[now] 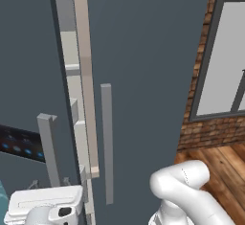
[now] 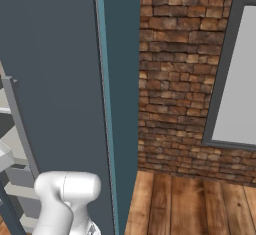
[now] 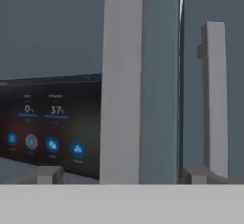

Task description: Open the freezer door, pick up the ice cube tray from the freezer, and place it on the dining counter.

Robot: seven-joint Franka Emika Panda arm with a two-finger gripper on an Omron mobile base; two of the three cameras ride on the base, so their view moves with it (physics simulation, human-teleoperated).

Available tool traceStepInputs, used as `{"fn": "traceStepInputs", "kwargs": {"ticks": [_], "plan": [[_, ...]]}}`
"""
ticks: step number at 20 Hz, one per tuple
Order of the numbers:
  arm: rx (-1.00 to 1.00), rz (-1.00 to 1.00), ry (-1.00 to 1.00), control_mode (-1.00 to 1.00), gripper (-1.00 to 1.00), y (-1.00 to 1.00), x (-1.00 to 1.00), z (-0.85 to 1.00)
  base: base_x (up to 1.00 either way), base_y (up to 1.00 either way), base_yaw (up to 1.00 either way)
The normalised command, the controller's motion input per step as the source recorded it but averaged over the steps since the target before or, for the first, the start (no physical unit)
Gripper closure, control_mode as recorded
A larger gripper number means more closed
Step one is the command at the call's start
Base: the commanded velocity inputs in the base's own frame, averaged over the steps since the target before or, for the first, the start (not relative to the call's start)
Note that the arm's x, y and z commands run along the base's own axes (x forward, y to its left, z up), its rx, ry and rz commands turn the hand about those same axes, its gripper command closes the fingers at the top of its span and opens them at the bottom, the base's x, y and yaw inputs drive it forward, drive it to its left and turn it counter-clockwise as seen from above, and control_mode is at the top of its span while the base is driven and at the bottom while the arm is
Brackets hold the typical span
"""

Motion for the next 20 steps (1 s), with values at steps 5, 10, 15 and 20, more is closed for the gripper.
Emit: {"fn": "traceStepInputs", "kwargs": {"ticks": [5,10,15,20], "plan": [[0.00,0.12,-0.04,-1.00,-1.00,-0.31,-0.42,0.32,0.00,0.00,0.00],[0.00,0.19,0.00,-1.00,-1.00,-0.54,-0.02,0.34,0.00,0.00,0.00],[0.00,0.16,0.00,-1.00,-1.00,-0.56,0.00,0.42,0.00,0.00,0.00],[0.00,0.18,0.00,-1.00,-1.00,-0.37,-0.05,0.47,0.00,0.00,0.00]]}}
